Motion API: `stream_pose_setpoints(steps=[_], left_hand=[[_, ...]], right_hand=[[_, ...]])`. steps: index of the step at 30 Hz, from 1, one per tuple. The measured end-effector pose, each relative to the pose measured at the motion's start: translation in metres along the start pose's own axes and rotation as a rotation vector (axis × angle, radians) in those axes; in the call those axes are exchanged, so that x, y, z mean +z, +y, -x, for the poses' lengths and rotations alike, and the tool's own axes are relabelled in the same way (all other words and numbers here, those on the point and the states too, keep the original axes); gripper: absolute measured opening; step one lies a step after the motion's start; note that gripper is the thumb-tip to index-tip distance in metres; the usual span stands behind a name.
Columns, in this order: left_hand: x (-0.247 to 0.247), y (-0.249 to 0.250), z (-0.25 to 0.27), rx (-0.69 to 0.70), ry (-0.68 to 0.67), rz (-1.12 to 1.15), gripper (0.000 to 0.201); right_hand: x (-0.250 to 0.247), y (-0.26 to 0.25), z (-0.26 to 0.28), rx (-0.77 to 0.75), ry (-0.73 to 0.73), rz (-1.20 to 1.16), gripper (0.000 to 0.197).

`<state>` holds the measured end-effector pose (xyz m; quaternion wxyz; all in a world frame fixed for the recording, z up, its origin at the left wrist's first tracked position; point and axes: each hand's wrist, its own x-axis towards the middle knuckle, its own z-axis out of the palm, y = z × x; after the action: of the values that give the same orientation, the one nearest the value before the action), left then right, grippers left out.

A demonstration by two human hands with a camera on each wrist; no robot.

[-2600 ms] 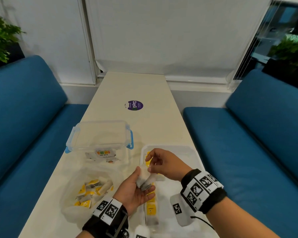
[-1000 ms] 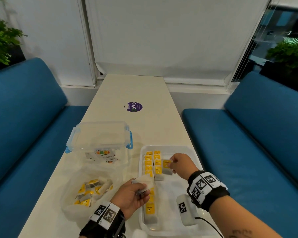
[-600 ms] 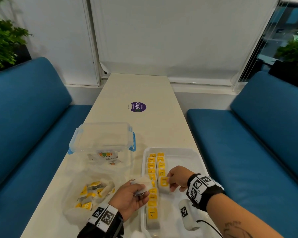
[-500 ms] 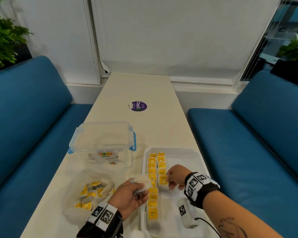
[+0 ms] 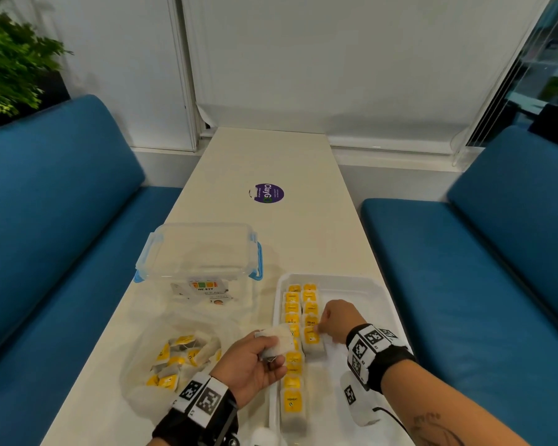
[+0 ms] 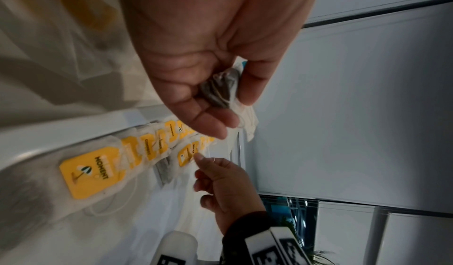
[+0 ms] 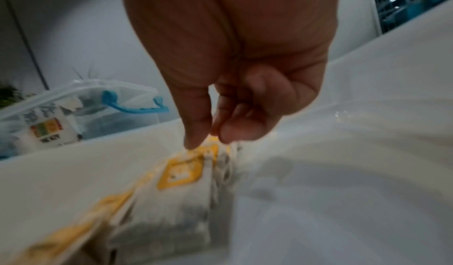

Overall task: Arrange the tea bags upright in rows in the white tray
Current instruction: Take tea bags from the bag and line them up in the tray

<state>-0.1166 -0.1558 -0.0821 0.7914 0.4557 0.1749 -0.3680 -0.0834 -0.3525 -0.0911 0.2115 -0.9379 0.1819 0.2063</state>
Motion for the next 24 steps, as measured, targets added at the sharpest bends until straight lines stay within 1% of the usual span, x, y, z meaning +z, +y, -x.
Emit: stream_pose_setpoints(steps=[2,3,4,5,7,8,9,11,15,16,18,21,23,24], left_hand=[[0.001,0.000,-0.002,-0.010,-0.005,0.003,0.011],[0.002,0.000,-0.003,-0.018,-0.005,0.004,0.010],[0.003,-0.001,-0.004,-0.029,-0.005,0.006,0.010],[0.004,-0.001,-0.005,-0.038,-0.006,0.006,0.010],[0.006,-0.002,-0.006,-0.054,-0.013,-0.019,0.008],[0.007,-0.002,-0.007,-0.060,-0.021,-0.043,0.008],[0.008,-0.003,-0.007,-0.062,-0.029,-0.072,0.009],[0.011,-0.004,-0.006,-0.070,-0.043,-0.123,0.015],[0.013,-0.004,-0.002,-0.106,-0.063,-0.144,0.029],[0.012,-0.005,-0.002,-0.110,-0.064,-0.141,0.033],[0.011,-0.005,-0.001,-0.108,-0.073,-0.127,0.038],[0.007,-0.005,-0.001,-0.086,-0.085,-0.091,0.030],[0.005,-0.005,-0.001,-0.062,-0.075,-0.043,0.025],[0.003,-0.006,-0.001,-0.044,-0.066,-0.035,0.023]], right_hand=[[-0.007,0.003,0.010,-0.141,0.139,-0.166,0.028],[-0.012,0.002,0.017,-0.228,0.157,-0.251,0.026],[-0.018,0.000,0.027,-0.323,0.131,-0.318,0.029],[-0.022,-0.004,0.037,-0.414,0.078,-0.355,0.037],[-0.026,-0.010,0.052,-0.542,-0.041,-0.351,0.051],[-0.025,-0.012,0.056,-0.573,-0.085,-0.342,0.050],[-0.025,-0.013,0.059,-0.589,-0.111,-0.342,0.044],[-0.024,-0.014,0.064,-0.586,-0.117,-0.357,0.032],[-0.025,-0.010,0.070,-0.584,-0.100,-0.438,0.015],[-0.026,-0.009,0.071,-0.589,-0.092,-0.461,0.012],[-0.027,-0.006,0.071,-0.575,-0.034,-0.503,0.019],[-0.028,-0.005,0.067,-0.457,0.112,-0.597,0.019],[-0.027,-0.003,0.063,-0.373,0.205,-0.565,0.015],[-0.027,-0.002,0.062,-0.341,0.220,-0.539,0.013]])
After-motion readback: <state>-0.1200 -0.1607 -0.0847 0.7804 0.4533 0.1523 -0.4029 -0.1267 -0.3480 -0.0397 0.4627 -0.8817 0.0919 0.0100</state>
